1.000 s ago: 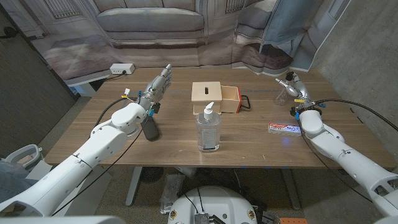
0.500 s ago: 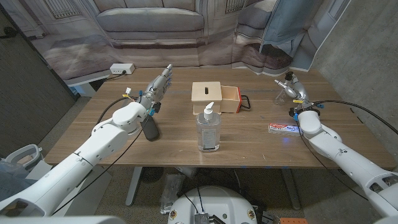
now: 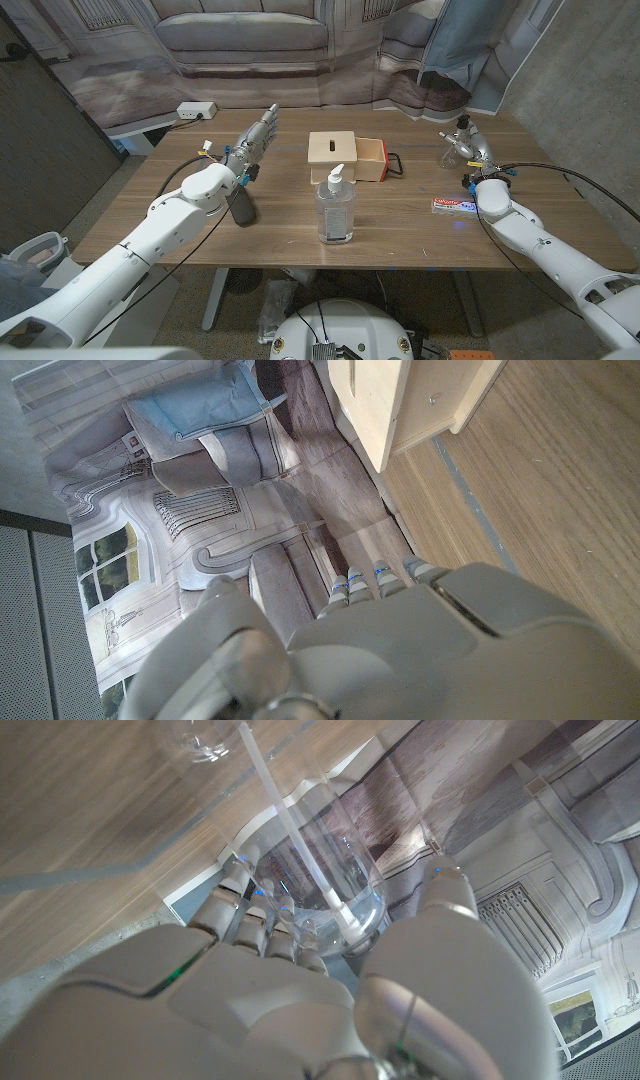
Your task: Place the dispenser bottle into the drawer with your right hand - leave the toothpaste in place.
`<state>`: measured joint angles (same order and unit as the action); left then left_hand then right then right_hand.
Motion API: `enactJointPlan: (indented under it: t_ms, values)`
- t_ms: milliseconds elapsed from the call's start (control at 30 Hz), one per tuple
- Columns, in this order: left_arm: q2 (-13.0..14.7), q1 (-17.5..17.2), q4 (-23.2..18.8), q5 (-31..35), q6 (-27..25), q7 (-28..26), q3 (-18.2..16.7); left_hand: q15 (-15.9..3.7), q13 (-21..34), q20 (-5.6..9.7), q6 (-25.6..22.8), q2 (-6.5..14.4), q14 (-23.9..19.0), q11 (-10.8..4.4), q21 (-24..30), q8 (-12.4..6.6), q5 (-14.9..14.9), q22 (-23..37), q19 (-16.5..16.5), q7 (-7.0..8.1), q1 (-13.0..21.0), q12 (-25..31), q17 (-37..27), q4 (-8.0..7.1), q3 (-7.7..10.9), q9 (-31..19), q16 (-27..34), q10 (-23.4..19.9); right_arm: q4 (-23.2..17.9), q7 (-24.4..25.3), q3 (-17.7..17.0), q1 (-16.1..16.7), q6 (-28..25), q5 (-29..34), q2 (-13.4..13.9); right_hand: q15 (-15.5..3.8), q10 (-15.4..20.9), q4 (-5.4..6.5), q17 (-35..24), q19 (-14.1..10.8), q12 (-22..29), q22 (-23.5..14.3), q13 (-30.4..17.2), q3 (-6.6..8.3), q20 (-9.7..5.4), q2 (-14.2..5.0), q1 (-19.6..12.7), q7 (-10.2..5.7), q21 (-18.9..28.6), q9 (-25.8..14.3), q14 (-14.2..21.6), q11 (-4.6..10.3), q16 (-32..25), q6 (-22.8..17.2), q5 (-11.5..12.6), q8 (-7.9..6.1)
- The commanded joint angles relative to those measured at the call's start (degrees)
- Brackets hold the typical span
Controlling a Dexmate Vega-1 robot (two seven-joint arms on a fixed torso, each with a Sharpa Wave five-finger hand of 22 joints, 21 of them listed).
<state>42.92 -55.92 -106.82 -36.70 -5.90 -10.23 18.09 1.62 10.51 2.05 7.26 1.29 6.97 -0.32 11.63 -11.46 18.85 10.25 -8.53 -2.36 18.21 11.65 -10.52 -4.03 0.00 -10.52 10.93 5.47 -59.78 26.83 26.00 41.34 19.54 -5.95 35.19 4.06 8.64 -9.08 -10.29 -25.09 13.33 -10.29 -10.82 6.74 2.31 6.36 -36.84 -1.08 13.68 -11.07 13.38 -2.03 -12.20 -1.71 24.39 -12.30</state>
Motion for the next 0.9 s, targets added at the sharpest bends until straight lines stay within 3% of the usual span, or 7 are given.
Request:
enactJointPlan:
  t_ms: [33,233,500,667,900]
  values:
    - [-0.02,-0.20,0.15,-0.19,0.28,0.00,-0.09,-0.16,0.20,0.28,-0.20,0.46,-0.04,-0.15,-0.04,0.11,-0.18,0.29,-0.64,0.24,0.30,-0.10,-0.09,-0.18,-0.34,-0.26,-0.13,0.19,-0.74,4.86,0.57,-0.21,-2.88,2.10,-0.73,-1.14,2.10,0.07,-0.16,-2.70,0.86,-0.18,-0.14,0.42,-1.63,-0.43,-2.25,-0.40,0.79,-0.20,3.17,0.85,-0.59,-2.69,0.29,-0.88]
    - [-0.31,-0.14,0.84,-0.21,0.83,0.33,0.06,-0.19,0.20,0.19,-0.32,0.49,-0.07,-0.15,-0.06,0.07,-0.19,0.29,-0.72,0.13,0.32,-0.09,-0.09,-0.19,-0.41,-0.26,-0.11,0.16,-1.03,6.35,0.57,-0.14,-3.65,2.38,-0.97,-3.22,5.61,0.63,-0.34,-6.58,1.89,-0.35,-0.21,0.39,-4.08,-1.11,-3.68,-0.87,1.62,-0.28,7.99,1.89,-1.19,-5.82,0.03,-1.47]
    - [-0.46,0.09,1.28,-0.20,1.01,0.58,0.23,-0.26,0.20,0.06,-0.40,0.51,0.08,-0.20,-0.04,0.05,-0.20,0.29,-0.74,0.20,0.36,-0.10,-0.09,-0.19,-0.50,-0.26,-0.16,0.19,-0.98,7.26,0.89,-0.30,-4.91,2.61,-1.23,-5.20,8.73,0.94,-0.46,-9.52,2.80,-0.47,-0.27,0.29,-5.25,-1.58,-4.63,-1.36,2.27,-0.37,12.00,2.38,-1.63,-8.05,-0.29,-1.80]
    - [-0.49,0.21,1.39,-0.15,1.08,0.66,0.30,-0.22,0.20,0.04,-0.31,0.54,0.07,-0.20,-0.04,0.09,-0.21,0.30,-0.76,0.31,0.37,-0.10,-0.09,-0.20,-0.56,-0.26,-0.15,0.20,-3.10,7.90,0.90,0.16,-8.59,2.72,-0.92,-6.37,11.58,1.38,-0.66,-11.63,3.74,-0.62,-0.44,0.18,-6.97,-2.19,-4.94,-1.60,2.79,-0.41,15.23,2.90,-2.07,-9.05,-0.69,-1.74]
    - [-0.55,0.59,1.67,0.05,1.29,1.02,0.51,-0.60,0.20,0.04,-0.29,0.55,-0.02,-0.15,-0.01,0.11,-0.22,0.30,-0.72,0.38,0.41,-0.09,-0.09,-0.20,-0.66,-0.26,-0.11,0.19,-4.27,8.41,0.97,0.29,-10.31,2.83,-0.78,-7.33,14.80,1.68,-0.85,-14.90,4.88,-0.80,-0.67,0.05,-7.96,-2.73,-5.25,-2.11,3.85,-0.43,18.85,3.50,-2.63,-10.89,-1.25,-2.02]
